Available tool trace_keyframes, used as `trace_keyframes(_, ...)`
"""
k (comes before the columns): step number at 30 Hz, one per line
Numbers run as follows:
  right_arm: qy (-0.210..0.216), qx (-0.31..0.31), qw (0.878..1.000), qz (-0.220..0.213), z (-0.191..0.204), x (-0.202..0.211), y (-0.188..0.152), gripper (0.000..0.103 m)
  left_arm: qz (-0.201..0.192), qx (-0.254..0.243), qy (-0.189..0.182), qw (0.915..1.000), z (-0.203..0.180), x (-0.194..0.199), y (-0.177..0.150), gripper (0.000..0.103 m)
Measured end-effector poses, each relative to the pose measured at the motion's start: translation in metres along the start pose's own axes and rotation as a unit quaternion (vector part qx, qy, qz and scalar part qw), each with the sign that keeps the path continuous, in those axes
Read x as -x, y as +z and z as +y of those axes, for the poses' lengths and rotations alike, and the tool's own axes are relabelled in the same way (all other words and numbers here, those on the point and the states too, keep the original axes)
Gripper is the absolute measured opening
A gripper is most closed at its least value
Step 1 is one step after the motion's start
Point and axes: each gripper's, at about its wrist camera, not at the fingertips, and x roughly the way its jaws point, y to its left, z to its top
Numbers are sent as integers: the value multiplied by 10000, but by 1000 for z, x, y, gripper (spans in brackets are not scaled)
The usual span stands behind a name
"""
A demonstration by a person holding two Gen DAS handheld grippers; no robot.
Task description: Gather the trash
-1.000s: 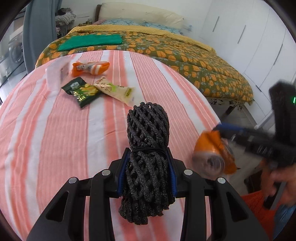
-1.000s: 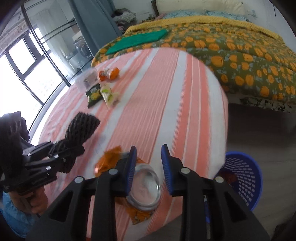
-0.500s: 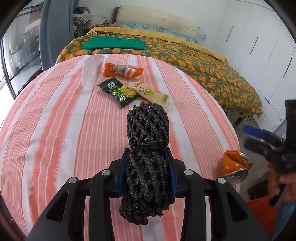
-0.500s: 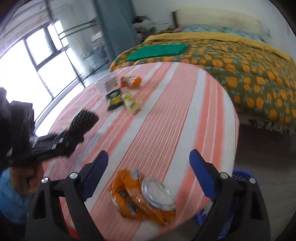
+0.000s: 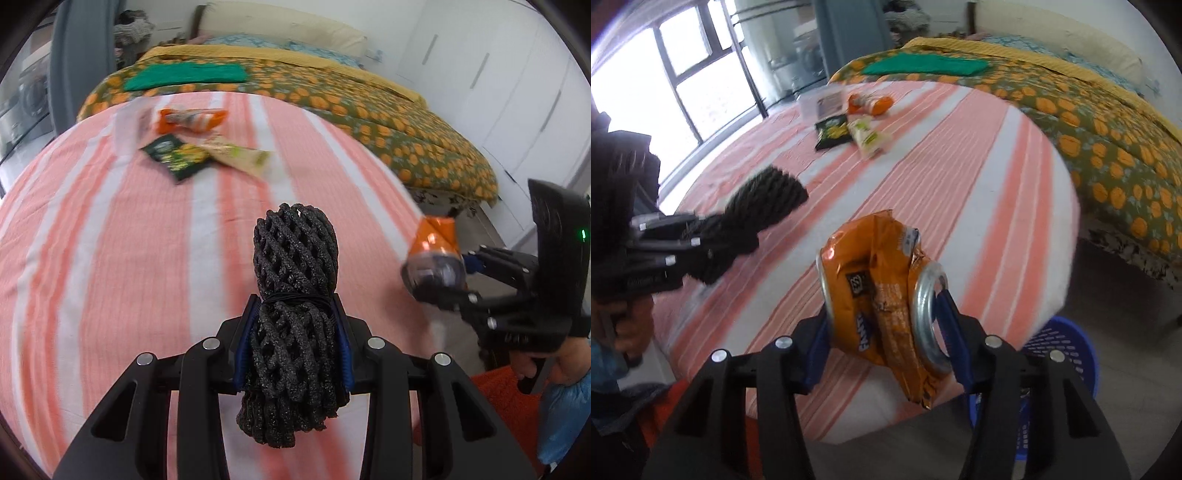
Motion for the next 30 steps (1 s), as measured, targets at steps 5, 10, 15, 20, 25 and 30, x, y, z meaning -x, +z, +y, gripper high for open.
trace_keyframes(5,-140,-968,9945,-377,-52,37,-11,53,202,-370,-505,9978,-65,-18,7,37)
trace_keyframes(10,-714,-1895,9786,-352,-128,58,-45,53,486,-831,-916,9911,-147,-50,9,37)
trace_keyframes(15,-896,-2685,9590,-147,-193,50,-87,53,927,-1057,-978,9852,-214,-112,3,38)
trace_keyframes(20,-907,-3173,9439,-155,-231,40,-110,53,1208,-1021,-720,9848,-238,-172,-3,38)
trace_keyframes(25,-864,-3558,9303,-202,-260,30,-121,65,1255,-937,-539,9862,-246,-221,-1,44)
trace_keyframes(30,-745,-3870,9183,-362,-278,30,-124,80,1312,-899,-437,9863,-249,-249,8,69)
